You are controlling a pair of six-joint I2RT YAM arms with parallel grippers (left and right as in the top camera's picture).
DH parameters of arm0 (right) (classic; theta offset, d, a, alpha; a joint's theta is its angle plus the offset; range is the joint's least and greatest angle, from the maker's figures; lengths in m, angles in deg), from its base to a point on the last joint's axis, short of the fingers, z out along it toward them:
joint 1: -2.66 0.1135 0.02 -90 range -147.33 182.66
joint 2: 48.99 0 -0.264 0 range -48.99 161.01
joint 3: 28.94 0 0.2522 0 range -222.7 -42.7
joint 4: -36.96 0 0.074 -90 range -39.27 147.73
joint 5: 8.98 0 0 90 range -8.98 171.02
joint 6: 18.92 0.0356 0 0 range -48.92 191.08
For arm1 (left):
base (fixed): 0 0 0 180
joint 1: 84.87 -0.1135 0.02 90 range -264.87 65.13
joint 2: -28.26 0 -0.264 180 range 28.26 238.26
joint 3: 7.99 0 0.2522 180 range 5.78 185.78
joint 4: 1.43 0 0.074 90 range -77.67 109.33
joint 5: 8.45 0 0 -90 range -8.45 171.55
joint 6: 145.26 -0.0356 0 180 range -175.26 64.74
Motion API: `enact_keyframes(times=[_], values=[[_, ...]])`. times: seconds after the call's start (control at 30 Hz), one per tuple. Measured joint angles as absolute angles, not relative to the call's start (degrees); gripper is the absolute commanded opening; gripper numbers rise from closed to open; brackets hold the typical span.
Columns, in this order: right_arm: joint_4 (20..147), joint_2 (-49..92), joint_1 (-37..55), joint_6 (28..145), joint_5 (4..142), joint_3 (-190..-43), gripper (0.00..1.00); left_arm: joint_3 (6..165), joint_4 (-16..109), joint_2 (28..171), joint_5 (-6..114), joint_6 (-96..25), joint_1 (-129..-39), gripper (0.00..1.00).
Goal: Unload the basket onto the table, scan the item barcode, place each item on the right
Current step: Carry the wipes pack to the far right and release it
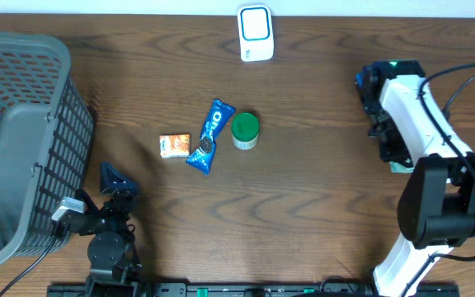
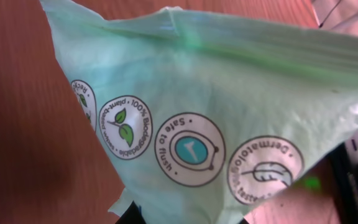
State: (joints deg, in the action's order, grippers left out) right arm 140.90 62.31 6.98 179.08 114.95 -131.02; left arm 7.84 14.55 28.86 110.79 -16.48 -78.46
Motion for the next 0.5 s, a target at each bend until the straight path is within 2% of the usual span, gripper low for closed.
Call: enact_keyframes(times=[0.23,0.5], values=[[140.2,62.3,9.1,184.8,115.5,-130.7,0.01,7.8,14.6,28.9,110.8,-16.5,-78.5,0.98],[134.0,62.3,4.6,186.8,116.1,-130.6,0.02,7.8,14.6,28.9,110.8,-16.5,-78.5,0.98]])
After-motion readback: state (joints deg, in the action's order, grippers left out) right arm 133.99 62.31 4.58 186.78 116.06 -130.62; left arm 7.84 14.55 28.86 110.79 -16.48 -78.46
